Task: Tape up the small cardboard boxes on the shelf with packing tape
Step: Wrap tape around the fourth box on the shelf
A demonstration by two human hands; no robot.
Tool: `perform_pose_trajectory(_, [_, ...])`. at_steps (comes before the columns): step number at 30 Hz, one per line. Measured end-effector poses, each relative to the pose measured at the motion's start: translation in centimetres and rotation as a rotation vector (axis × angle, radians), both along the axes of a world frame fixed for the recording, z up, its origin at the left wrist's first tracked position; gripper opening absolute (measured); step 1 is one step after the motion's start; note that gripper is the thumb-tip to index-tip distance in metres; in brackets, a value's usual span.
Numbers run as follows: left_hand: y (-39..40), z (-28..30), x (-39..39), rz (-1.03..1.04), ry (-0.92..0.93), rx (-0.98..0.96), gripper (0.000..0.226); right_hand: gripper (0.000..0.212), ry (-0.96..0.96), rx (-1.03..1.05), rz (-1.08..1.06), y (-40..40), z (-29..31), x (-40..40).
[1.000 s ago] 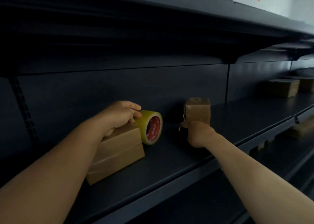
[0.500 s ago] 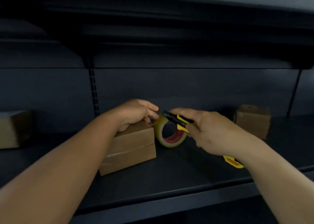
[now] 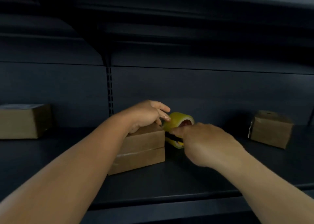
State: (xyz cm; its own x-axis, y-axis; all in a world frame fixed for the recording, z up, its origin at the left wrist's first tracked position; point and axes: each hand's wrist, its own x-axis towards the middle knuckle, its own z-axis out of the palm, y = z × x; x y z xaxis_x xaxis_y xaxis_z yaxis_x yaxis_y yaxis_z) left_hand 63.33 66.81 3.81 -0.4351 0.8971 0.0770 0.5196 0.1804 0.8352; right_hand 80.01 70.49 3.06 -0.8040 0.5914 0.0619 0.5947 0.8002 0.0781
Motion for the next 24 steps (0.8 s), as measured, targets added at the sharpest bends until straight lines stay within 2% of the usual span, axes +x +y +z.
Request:
perform_pose_trajectory(3, [0.1, 0.2, 0.3, -0.014, 0.000, 0.015, 0.041, 0.075, -0.012, -0.058, -0.027, 0.5, -0.1, 0.1])
perform_pose_trajectory(6, [0.0, 0.2, 0.1, -0.014, -0.008, 0.015, 0.046, 0.063, 0.074, -0.074, -0.016, 1.2, 0.7, 1.1])
perform_pose_trajectory(10, [0.0, 0.0, -0.1, -0.015, -0.021, 0.011, 0.044, 0.052, 0.306, -0.231, -0.058, 2.4, 1.8, 2.9])
perform_pose_trajectory(12, [0.0, 0.0, -0.3, -0.026, -0.023, 0.003, 0.046, 0.045, 0.461, -0.222, -0.073, 3.4, 1.7, 3.4])
perform_pose_trajectory(14, [0.1, -0.1, -0.5, -0.033, -0.019, -0.003, 0.048, 0.046, 0.512, -0.152, -0.100, 5.0, 0.8, 3.2])
perform_pose_trajectory(19, [0.2, -0.3, -0.6, -0.059, 0.001, 0.007, 0.051, 0.068, 0.264, -0.180, -0.246, 9.5, -2.8, 1.7])
perform_pose_trajectory(24, [0.1, -0.3, -0.7, -0.086, 0.008, 0.005, 0.052, 0.063, 0.087, -0.138, -0.336, 11.1, -5.4, 1.7])
